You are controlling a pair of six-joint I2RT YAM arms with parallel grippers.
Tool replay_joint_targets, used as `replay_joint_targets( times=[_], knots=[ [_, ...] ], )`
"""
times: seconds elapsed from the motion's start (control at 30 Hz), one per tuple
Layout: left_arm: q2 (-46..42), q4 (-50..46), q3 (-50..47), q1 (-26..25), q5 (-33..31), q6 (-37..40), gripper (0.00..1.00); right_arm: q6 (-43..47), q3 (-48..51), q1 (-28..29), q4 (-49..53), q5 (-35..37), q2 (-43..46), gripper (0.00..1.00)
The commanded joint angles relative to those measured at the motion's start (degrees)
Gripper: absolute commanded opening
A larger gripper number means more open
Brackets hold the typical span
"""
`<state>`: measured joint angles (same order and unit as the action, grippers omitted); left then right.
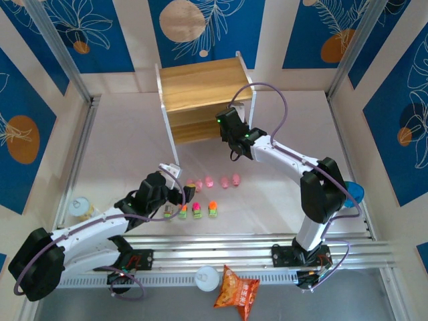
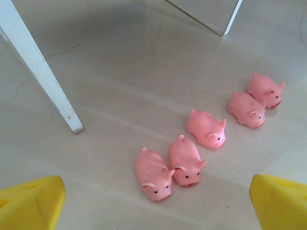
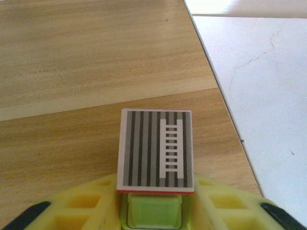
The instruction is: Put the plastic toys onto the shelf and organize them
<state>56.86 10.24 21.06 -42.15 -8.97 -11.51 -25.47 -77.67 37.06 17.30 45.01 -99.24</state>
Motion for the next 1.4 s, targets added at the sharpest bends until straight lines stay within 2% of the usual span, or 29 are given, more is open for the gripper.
replay_joint_targets(
  times=[0.0, 0.17, 0.5, 0.63, 0.97, 1.17, 1.37],
  knots=[
    [-0.31, 0.57, 1.29, -0.14, 0.8, 0.58, 0.98, -0.56, 0.18, -0.15, -1.48, 1.17, 0.48, 0.43],
    [-0.41, 0.32, 1.33, -0.12, -0.1, 0.58, 0.98, 0.18, 0.45, 0.6, -1.54, 1.74, 2.07, 0.47],
    [0.04, -0.14, 1.33, 0.12, -7.17, -1.49, 1.0, 0.2, 2.33, 2.57, -0.35, 3.2, 6.45, 0.54],
    [0.77, -1.08, 1.85, 0.33, -12.24, -3.75, 1.0, -0.6, 4.08, 3.4, 0.6, 3.41, 8.78, 0.55],
    [7.57, 3.52, 4.52, 0.65, -18.53, -5.93, 1.0, -3.56, 12.64, 7.86, 3.77, 3.94, 18.2, 0.55],
    [9.84, 2.08, 7.77, 1.52, -13.87, -5.11, 1.0, -6.37, 18.38, 11.53, 5.44, 1.66, 23.22, 0.55],
    [7.66, 1.98, 4.74, 1.54, -9.26, -4.28, 1.0, -12.71, 23.26, 20.54, 8.2, 3.9, 23.6, 0.52]
  ],
)
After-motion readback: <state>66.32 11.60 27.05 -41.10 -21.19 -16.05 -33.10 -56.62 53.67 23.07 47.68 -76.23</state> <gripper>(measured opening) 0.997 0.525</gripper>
